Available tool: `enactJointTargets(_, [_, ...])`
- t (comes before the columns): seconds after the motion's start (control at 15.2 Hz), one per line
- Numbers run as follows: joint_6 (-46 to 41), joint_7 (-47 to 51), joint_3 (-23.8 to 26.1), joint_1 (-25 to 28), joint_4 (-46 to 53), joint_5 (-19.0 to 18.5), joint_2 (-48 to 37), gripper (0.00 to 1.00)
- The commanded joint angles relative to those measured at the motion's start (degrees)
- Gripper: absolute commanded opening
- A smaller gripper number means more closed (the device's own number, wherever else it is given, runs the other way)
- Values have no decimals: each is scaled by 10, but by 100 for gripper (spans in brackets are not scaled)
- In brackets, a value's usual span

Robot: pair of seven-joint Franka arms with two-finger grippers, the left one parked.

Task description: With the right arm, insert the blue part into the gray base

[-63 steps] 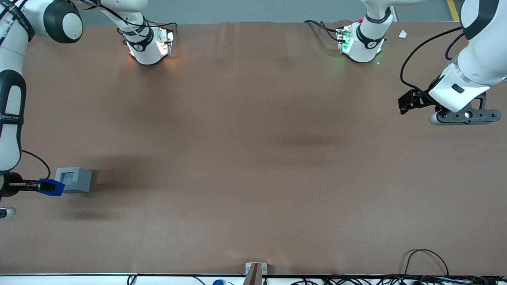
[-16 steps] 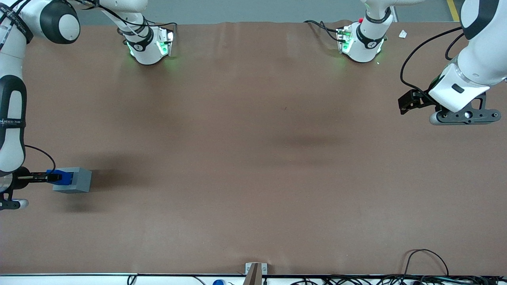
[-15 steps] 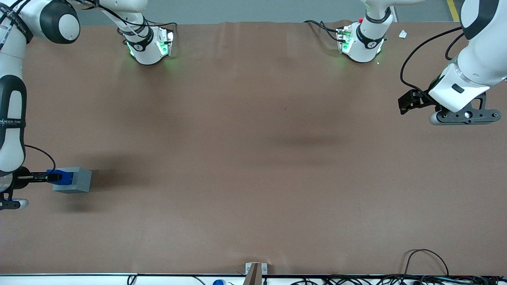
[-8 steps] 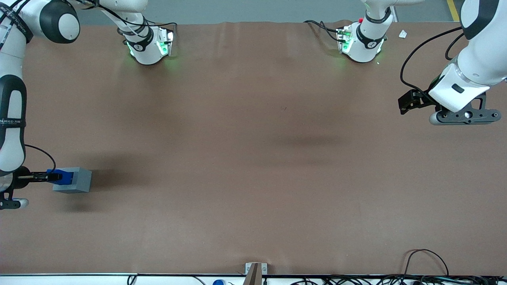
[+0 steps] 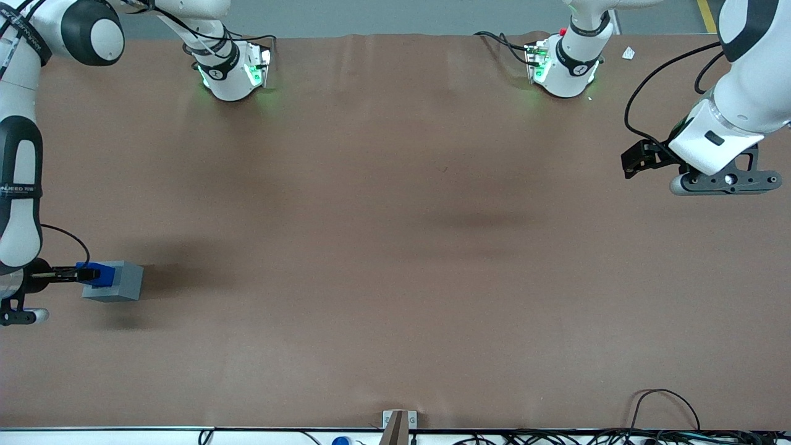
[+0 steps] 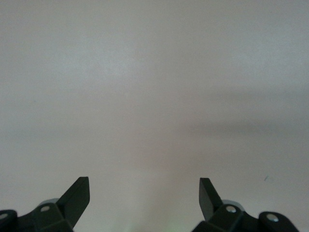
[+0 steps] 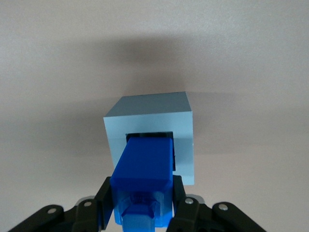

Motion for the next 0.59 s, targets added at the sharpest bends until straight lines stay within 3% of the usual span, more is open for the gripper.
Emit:
enactJointTargets(0.0, [8,7,7,-2,-41,-4,-16,4])
enactJointTargets(0.53, [9,5,7,-3,-52,-4,-16,4])
